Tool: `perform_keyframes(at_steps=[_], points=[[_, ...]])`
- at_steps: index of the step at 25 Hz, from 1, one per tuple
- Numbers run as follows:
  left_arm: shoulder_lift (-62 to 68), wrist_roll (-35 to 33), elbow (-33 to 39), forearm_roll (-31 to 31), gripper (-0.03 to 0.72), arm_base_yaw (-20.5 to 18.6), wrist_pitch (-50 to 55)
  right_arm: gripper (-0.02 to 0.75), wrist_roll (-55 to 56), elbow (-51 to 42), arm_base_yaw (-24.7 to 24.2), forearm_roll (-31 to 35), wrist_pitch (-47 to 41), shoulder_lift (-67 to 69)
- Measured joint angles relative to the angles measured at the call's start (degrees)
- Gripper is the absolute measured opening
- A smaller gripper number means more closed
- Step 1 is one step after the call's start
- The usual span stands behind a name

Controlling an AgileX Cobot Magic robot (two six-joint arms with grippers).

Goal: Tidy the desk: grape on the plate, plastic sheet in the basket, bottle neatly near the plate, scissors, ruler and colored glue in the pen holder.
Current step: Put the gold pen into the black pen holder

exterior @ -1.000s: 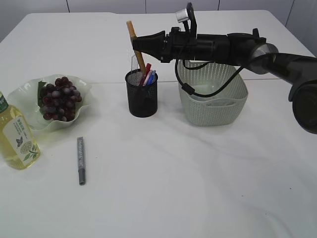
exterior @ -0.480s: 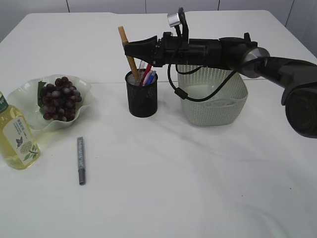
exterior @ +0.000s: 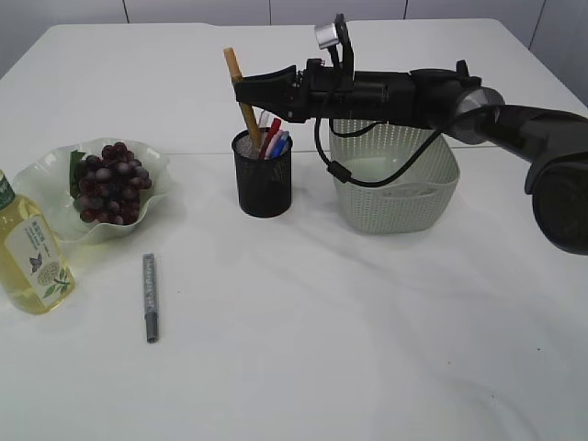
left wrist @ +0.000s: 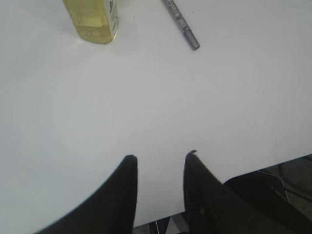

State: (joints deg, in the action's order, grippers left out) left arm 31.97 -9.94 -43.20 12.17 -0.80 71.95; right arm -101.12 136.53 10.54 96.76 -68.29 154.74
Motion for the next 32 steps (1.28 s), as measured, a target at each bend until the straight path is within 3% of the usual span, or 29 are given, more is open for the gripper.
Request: perform_keyframes(at_steps=[9, 15, 20, 24, 28, 32], points=[[0.0, 0.0, 0.0, 0.0, 0.241, 0.0, 0.0, 0.193, 0.39, 0.0, -0.09, 0.0, 0.0, 0.0], [0.0, 0.0, 0.0, 0.0, 0.241, 0.0, 0.0, 0.209, 1.08, 0.0, -0.36, 0.99, 0.0, 0.0], [0.0, 0.0, 0.0, 0.0, 0.241, 0.0, 0.0, 0.216, 12.86, 0.0, -1.13, 2.4, 0.16, -0.76], [0.0, -0.47, 0.0, -0.7, 0.241, -0.87, 0.02, 0.218, 27.8, 1.02, -1.82, -5.68, 3.79, -4.35], [0.0, -10.4, 0.0, -0.3, 0.241, -0.96, 0.02, 0.218, 38.78, 5.42, -1.93, -17.65, 3.91, -7.51], [0.21, -13.68, 0.0, -0.26, 0.241, -0.96, 0.02, 0.218, 50.38, 8.07, -1.93, -29.02, 4.18, -11.09]])
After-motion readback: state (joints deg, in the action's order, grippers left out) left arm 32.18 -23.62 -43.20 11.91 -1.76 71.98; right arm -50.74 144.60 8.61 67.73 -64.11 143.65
